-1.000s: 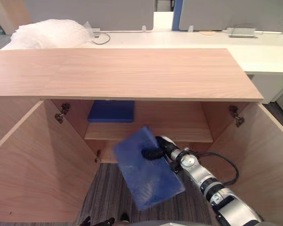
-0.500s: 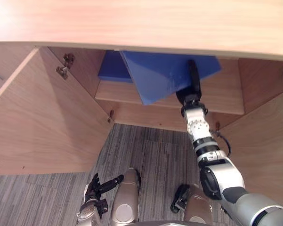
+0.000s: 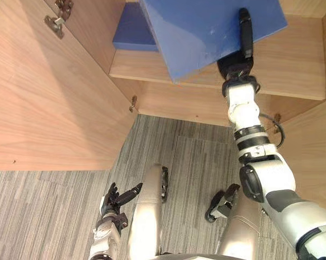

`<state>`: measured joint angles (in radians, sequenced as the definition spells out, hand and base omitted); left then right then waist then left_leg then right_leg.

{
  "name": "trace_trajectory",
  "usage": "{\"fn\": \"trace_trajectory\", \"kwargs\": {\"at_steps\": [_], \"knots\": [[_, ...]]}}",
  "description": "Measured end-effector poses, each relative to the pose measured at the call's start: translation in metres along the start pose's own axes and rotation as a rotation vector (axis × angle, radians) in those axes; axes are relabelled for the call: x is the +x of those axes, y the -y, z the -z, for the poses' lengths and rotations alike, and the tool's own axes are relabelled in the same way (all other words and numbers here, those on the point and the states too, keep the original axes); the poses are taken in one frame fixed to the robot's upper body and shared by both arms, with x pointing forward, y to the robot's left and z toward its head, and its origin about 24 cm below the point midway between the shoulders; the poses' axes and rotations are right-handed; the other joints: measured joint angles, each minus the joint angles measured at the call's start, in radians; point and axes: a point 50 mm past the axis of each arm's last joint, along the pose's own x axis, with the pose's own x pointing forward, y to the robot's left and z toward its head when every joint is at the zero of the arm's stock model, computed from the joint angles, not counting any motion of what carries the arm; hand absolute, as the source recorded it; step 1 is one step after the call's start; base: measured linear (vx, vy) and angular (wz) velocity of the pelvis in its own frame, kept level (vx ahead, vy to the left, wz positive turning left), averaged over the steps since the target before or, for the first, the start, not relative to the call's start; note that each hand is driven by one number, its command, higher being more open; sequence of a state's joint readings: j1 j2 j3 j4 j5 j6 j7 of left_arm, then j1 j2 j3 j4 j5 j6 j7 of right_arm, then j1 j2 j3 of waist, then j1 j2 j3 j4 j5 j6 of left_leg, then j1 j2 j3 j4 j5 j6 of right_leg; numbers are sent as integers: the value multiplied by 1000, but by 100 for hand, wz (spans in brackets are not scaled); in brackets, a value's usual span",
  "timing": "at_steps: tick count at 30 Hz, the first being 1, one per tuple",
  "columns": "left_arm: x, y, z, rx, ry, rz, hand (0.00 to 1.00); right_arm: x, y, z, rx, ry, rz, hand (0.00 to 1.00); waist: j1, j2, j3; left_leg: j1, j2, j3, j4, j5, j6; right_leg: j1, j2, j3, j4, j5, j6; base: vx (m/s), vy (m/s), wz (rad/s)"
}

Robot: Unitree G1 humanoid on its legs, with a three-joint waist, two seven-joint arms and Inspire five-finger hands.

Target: Walk over to the cabinet, pick up the folder, carry it to the office cabinet, place the folder inside the office cabinet, then close the office cabinet door

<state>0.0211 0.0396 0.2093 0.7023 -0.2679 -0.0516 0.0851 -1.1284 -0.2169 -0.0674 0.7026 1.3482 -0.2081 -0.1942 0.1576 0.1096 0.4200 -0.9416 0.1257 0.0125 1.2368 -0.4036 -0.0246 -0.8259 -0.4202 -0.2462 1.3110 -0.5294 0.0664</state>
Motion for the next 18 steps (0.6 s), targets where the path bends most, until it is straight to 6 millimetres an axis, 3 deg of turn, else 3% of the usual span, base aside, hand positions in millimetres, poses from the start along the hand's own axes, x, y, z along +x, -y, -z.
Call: {"fn": "trace_trajectory", "kwargs": {"at_steps": [5,9,15,16,18], "knots": [[-1,1,14,30,-81,-9,100,15,-11,-41,77,134,84,0,6,3,3,-32,-24,1,-23,22,1,-34,-23,-4,0,2,-2,43,-17,14],[-2,2,16,36,-87,-22,100,20,-4,-71,160,224,200,0,7,12,8,-36,-30,-4,-47,32,-3,-33,-27,-18,-16,3,-4,51,-33,7],[-2,3,16,34,-86,-19,100,20,8,-106,132,306,313,0,2,21,13,-35,-43,-24,-90,56,-12,-18,-34,-53,-39,4,-6,45,-50,11],[-2,4,16,34,-86,-17,100,20,8,-111,125,316,326,100,3,25,14,-35,-44,-31,-96,60,-15,-12,-34,-62,-43,4,-7,36,-59,14],[-2,4,16,35,-87,-16,100,21,5,-114,105,318,330,100,3,29,17,-35,-44,-36,-100,63,-19,-10,-34,-69,-44,4,-7,27,-53,7]]}}
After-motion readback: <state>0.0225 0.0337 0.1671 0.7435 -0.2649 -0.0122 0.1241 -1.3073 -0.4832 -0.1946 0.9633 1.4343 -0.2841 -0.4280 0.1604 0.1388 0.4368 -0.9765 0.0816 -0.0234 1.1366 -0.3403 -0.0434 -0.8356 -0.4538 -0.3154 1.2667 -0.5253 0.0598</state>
